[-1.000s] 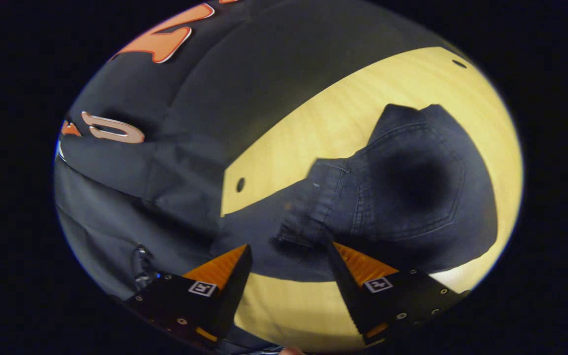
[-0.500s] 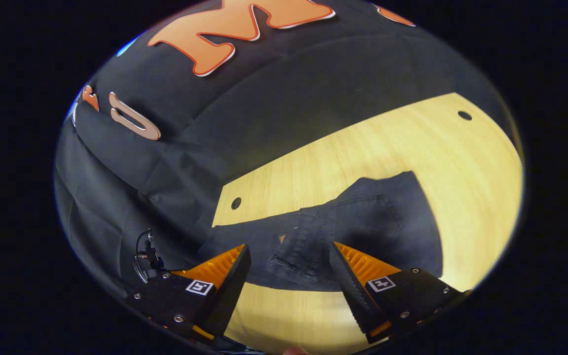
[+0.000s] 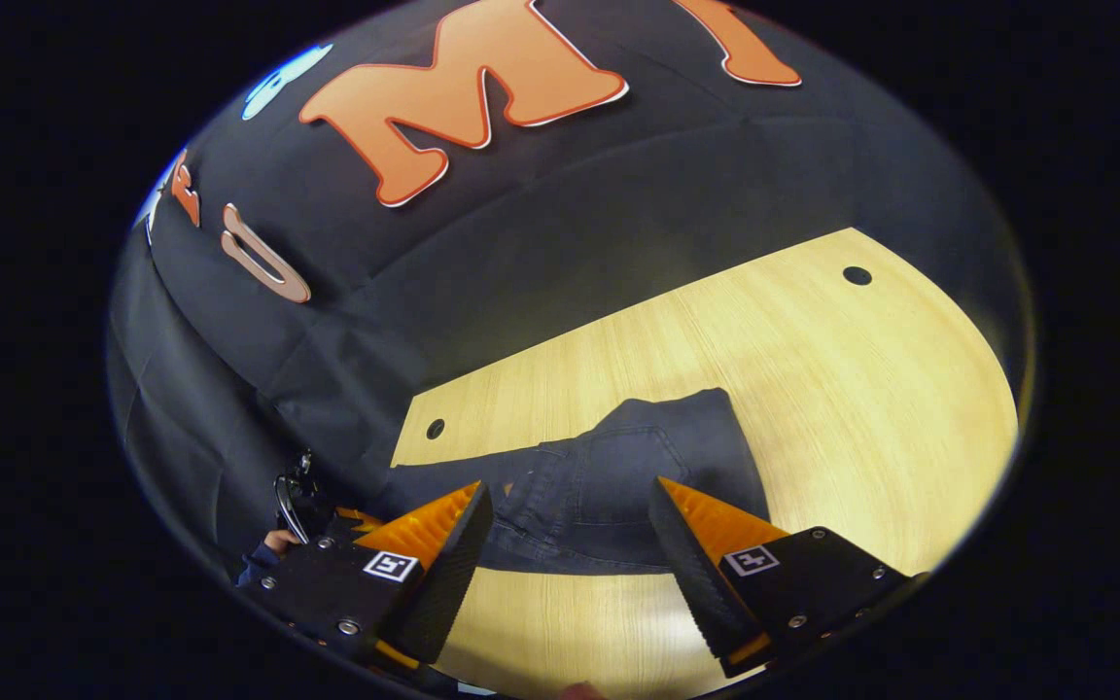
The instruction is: Grasp the waist and the cuffs of the jeans and fold them to make the two legs overlap; first hold the waist and fold one-third of the jeans toward the cuffs, then hold the cuffs and fold the remaining one-third in the same direction to finish folding.
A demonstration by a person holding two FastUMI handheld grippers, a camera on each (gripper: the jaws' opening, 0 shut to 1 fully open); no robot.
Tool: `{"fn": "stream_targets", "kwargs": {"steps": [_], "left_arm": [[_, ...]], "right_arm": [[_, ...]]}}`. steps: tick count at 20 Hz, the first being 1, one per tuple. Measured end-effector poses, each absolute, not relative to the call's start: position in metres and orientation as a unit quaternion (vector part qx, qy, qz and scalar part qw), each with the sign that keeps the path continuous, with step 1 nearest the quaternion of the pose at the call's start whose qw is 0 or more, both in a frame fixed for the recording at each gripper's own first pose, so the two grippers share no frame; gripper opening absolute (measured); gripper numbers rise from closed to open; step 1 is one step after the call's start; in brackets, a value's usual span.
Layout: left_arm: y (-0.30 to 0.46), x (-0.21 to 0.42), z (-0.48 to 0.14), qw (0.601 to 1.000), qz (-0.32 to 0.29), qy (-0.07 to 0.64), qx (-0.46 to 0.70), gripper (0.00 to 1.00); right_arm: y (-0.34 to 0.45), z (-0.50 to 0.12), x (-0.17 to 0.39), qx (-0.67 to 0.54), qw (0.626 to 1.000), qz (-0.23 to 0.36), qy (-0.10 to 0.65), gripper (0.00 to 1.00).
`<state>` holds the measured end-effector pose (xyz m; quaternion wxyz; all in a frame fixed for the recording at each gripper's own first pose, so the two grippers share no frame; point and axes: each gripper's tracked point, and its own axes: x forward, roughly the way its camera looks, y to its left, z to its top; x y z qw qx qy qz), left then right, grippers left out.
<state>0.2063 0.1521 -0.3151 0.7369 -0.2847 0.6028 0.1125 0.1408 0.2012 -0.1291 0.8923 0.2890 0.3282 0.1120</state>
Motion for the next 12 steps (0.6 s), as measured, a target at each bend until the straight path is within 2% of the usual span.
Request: {"fn": "stream_targets", "kwargs": {"steps": [6,7,8,9,12], "left_arm": [[0.151,0.201,-0.324,0.707,0.165,0.641,-0.248,0.95],[0.153,0.207,-0.321,0.715,0.163,0.636,-0.242,0.95],[0.150,0.208,-0.321,0.716,0.155,0.639,-0.234,0.90],[0.144,0.211,-0.320,0.721,0.148,0.635,-0.235,0.83],[0.130,0.225,-0.319,0.732,0.132,0.619,-0.253,0.31]], "right_arm": [[0.181,-0.132,0.135,0.298,0.890,0.100,0.331,0.99],[0.178,-0.131,0.135,0.299,0.890,0.100,0.329,0.99],[0.176,-0.132,0.134,0.302,0.889,0.099,0.329,0.99],[0.174,-0.132,0.135,0.306,0.889,0.098,0.327,0.99],[0.167,-0.137,0.133,0.315,0.885,0.096,0.329,0.99]]}}
